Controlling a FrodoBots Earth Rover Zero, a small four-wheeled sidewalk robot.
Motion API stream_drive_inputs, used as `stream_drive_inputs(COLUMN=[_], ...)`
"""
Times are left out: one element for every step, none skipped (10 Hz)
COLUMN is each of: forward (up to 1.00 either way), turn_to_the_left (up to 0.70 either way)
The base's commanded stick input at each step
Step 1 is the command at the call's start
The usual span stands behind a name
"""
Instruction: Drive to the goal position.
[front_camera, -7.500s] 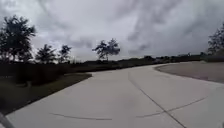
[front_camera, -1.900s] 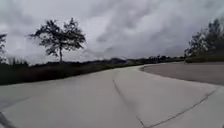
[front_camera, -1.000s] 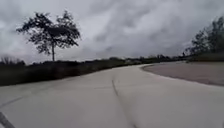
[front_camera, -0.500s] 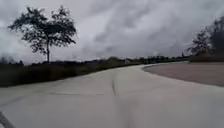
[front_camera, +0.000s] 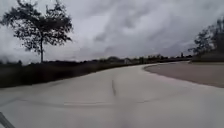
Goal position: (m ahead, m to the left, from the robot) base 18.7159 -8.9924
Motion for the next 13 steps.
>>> stream_drive_inputs(forward=[0.85, 0.85, 0.85, 0.85, 0.85, 0.85, 0.85, 0.85, 0.85, 0.85, 0.85, 0.85, 0.85], turn_to_the_left=[0.0, 0.0, 0.0, 0.0, 0.0, 0.0, 0.0, 0.0, 0.0, 0.0, 0.0, 0.0, 0.0])
